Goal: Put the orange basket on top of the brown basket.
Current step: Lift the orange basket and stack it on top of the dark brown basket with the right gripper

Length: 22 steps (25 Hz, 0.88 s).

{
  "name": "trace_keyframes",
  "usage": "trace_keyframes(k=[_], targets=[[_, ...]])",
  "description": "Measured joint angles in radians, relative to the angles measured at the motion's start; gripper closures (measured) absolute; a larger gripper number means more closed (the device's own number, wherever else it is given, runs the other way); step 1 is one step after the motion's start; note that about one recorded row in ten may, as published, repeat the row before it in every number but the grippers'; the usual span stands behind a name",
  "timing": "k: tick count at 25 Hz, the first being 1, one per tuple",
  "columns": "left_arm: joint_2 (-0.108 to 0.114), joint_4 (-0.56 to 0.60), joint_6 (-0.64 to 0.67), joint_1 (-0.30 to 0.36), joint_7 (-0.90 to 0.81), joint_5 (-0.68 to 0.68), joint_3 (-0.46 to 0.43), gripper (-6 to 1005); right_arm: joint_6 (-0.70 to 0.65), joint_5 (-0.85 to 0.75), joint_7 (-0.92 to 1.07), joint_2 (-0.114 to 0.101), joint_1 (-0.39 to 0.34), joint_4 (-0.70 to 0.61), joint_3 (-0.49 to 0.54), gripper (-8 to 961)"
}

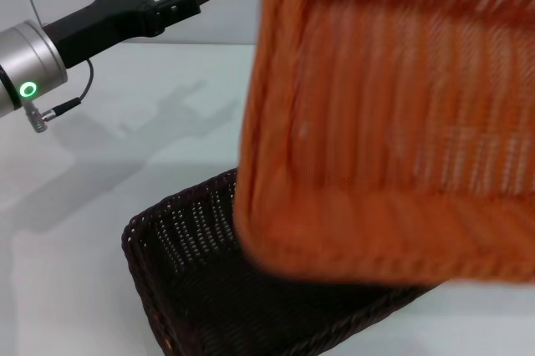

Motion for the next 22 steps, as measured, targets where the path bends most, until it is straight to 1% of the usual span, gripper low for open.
trace_keyframes(k=[2,3,5,7,8,9,12,16,17,18,19,22], targets=[[0.001,0.006,0.006,0.003,0.001,-0.005,-0.003,135,0.002,-0.041,-0.022,-0.016,0.019,0.007,-0.066,647],[0.001,0.010,0.006,0.004,0.003,-0.007,-0.004,135,0.006,-0.067,-0.034,-0.020,0.035,0.015,-0.093,649],[0.000,0.023,0.007,0.002,0.013,-0.011,-0.004,135,0.009,-0.119,-0.062,-0.022,0.073,0.036,-0.135,653],[-0.001,0.044,0.007,-0.003,0.024,-0.015,-0.004,135,0.014,-0.160,-0.087,-0.014,0.110,0.058,-0.151,641],[-0.001,0.057,0.007,-0.009,0.026,-0.016,-0.001,135,0.025,-0.199,-0.117,-0.004,0.146,0.091,-0.156,635],[-0.001,0.057,0.007,-0.009,0.026,-0.016,-0.001,135,0.025,-0.199,-0.117,-0.004,0.146,0.091,-0.156,629],[-0.001,0.068,0.007,-0.014,0.026,-0.016,0.001,135,0.048,-0.238,-0.148,-0.001,0.192,0.141,-0.174,612],[-0.001,0.074,0.007,-0.014,0.026,-0.017,0.001,136,0.095,-0.265,-0.151,-0.001,0.241,0.175,-0.248,588],[-0.001,0.074,0.007,-0.014,0.026,-0.017,0.001,136,0.114,-0.275,-0.143,0.000,0.255,0.187,-0.269,582],[-0.001,0.085,0.007,-0.013,0.027,-0.018,0.000,136,0.163,-0.298,-0.123,0.004,0.275,0.212,-0.293,577],[-0.001,0.090,0.007,-0.013,0.027,-0.018,0.000,136,0.163,-0.298,-0.123,0.004,0.275,0.212,-0.293,571],[-0.001,0.100,0.007,-0.015,0.030,-0.018,-0.002,136,0.241,-0.335,-0.102,0.011,0.291,0.240,-0.313,553]])
